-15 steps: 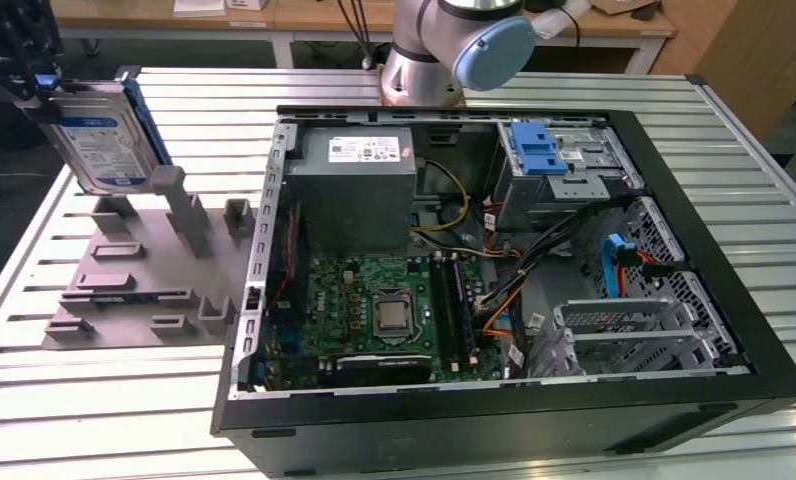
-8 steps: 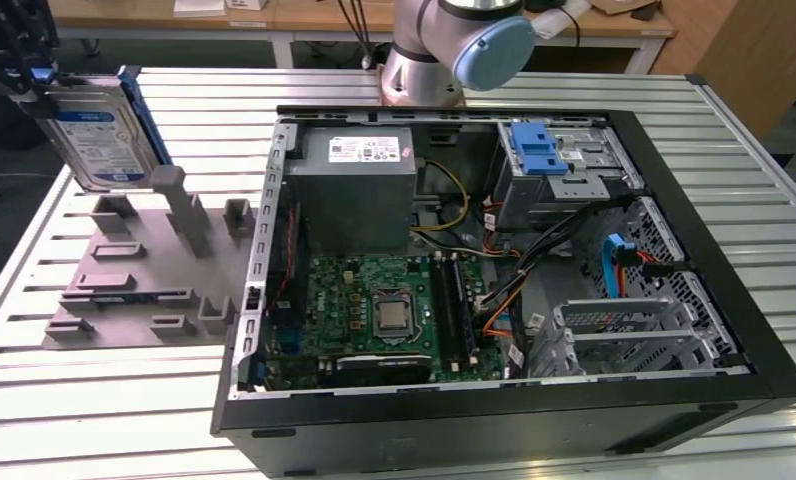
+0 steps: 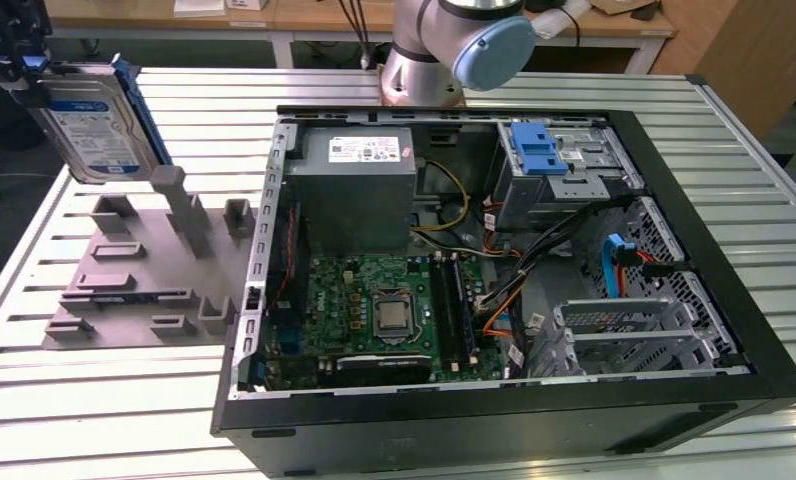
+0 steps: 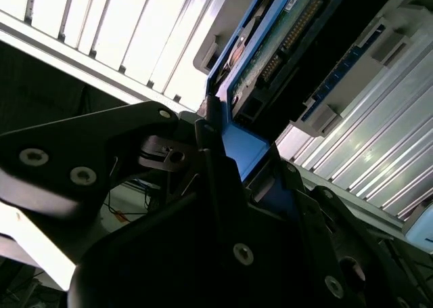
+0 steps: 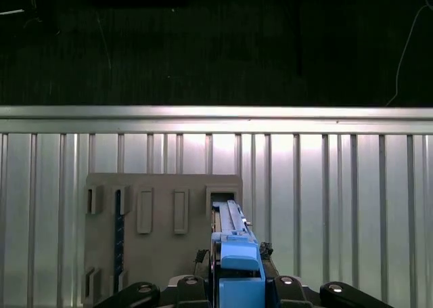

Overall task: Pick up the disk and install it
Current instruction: 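Pick up the disk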

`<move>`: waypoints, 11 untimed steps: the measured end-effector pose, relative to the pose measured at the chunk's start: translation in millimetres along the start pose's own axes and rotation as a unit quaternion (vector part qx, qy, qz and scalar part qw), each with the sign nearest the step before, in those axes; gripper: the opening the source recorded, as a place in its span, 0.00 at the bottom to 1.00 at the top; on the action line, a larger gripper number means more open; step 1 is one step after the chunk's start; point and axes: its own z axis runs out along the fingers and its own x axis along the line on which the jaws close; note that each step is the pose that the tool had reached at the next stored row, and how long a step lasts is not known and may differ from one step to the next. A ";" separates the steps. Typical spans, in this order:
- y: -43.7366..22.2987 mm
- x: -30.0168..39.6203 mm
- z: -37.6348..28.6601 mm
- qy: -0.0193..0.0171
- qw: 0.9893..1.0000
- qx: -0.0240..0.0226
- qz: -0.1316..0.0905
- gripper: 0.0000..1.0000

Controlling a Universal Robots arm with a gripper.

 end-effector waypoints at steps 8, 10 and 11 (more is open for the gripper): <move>0.2 -0.2 -9.2 0.000 1.000 0.000 0.000 0.36; 0.3 -0.2 -11.5 0.000 1.000 0.000 0.000 0.36; 0.3 -0.2 -12.6 0.000 1.000 0.000 0.000 0.36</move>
